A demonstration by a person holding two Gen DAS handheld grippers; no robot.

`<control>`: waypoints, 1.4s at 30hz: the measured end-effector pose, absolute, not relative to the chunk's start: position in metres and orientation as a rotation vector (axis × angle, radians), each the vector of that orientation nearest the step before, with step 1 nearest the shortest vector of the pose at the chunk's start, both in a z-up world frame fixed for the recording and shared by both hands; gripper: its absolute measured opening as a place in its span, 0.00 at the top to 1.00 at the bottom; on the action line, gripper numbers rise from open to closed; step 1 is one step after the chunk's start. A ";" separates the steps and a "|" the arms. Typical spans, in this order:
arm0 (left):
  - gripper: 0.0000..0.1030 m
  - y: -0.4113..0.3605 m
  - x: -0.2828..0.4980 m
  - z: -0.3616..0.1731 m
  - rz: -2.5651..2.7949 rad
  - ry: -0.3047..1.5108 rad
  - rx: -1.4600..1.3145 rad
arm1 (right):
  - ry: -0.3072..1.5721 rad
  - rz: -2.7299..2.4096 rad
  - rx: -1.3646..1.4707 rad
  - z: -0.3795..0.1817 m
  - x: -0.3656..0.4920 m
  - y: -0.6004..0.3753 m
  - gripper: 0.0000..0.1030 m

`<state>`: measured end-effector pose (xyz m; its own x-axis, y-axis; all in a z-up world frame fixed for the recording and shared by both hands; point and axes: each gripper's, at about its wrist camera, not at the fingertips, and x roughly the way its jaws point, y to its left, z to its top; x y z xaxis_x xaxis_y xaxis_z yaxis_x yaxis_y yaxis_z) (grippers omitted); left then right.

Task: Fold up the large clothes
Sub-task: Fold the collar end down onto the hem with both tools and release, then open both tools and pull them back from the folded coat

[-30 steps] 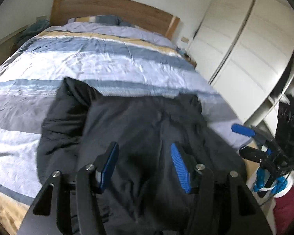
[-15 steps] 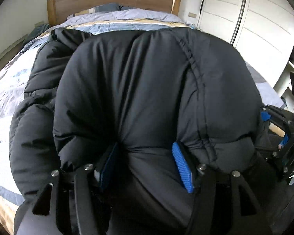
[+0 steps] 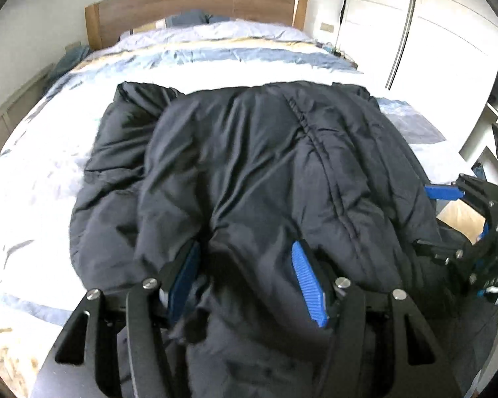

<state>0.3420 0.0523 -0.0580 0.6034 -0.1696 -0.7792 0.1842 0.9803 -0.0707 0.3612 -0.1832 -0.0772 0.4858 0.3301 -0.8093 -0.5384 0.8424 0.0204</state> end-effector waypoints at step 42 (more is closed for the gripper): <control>0.43 0.059 0.223 -0.017 0.110 0.787 0.080 | 0.912 0.280 -0.194 -0.053 0.262 -0.217 0.13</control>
<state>0.2230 0.0588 -0.0166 0.7005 0.1290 -0.7019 -0.0692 0.9912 0.1131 0.2616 -0.2165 -0.0530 0.5800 0.1560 -0.7995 -0.3197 0.9463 -0.0472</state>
